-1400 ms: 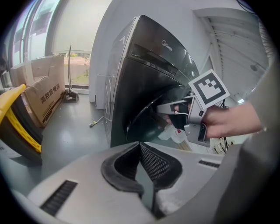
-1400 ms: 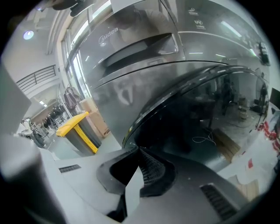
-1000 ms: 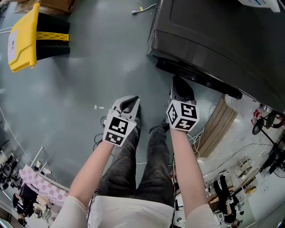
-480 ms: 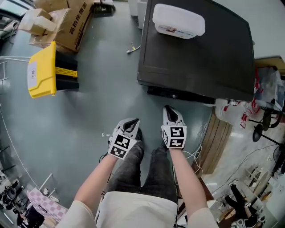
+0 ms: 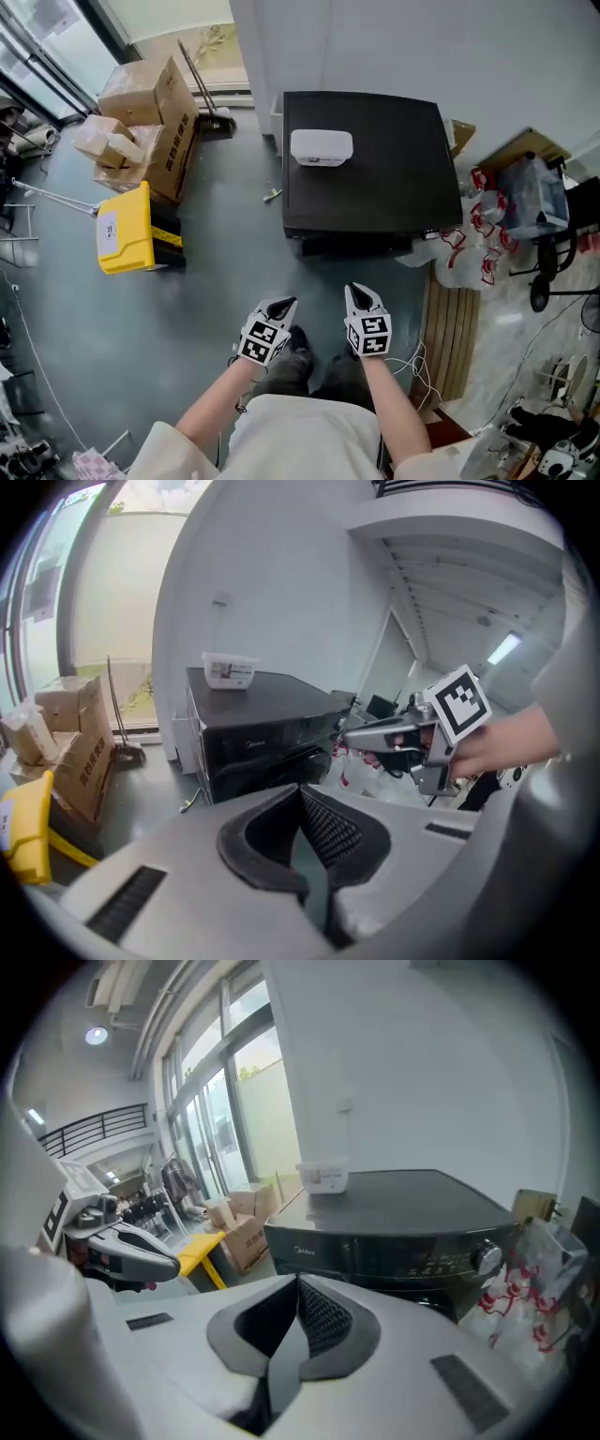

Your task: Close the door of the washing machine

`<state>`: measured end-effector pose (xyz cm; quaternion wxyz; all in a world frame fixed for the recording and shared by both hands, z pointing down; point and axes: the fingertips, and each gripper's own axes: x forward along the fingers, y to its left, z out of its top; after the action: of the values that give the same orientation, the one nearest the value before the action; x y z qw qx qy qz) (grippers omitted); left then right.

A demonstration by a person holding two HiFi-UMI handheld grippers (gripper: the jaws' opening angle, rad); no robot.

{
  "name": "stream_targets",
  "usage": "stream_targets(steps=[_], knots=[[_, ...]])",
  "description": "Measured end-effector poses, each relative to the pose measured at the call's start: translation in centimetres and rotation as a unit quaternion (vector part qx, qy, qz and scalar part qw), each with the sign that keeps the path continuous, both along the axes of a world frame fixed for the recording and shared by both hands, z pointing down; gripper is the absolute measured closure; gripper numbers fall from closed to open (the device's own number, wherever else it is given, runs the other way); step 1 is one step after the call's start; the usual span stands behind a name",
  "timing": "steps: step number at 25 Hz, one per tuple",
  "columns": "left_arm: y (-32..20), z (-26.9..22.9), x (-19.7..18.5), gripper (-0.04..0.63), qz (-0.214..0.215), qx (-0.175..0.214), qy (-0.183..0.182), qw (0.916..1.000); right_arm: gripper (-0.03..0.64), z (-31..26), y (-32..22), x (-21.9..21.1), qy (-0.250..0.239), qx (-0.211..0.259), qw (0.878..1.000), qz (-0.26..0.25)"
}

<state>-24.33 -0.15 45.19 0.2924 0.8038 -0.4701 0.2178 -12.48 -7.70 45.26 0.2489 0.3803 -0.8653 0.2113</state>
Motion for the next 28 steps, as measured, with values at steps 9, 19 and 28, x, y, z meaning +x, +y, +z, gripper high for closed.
stream_targets(steps=[9, 19, 28], knots=[[2.3, -10.1, -0.7, 0.588, -0.003, 0.055, -0.009, 0.9984, 0.586, -11.3, 4.2, 3.8, -0.003, 0.035, 0.999, 0.004], [3.9, -17.5, 1.4, 0.588, -0.008, 0.100, 0.010, 0.9949, 0.586, -20.4, 6.2, 8.8, -0.050, 0.089, 0.995, 0.015], [3.2, -25.2, 3.2, 0.588, -0.054, 0.168, 0.011, 0.9843, 0.586, -26.6, 6.1, 13.0, -0.066, 0.143, 0.987, -0.017]])
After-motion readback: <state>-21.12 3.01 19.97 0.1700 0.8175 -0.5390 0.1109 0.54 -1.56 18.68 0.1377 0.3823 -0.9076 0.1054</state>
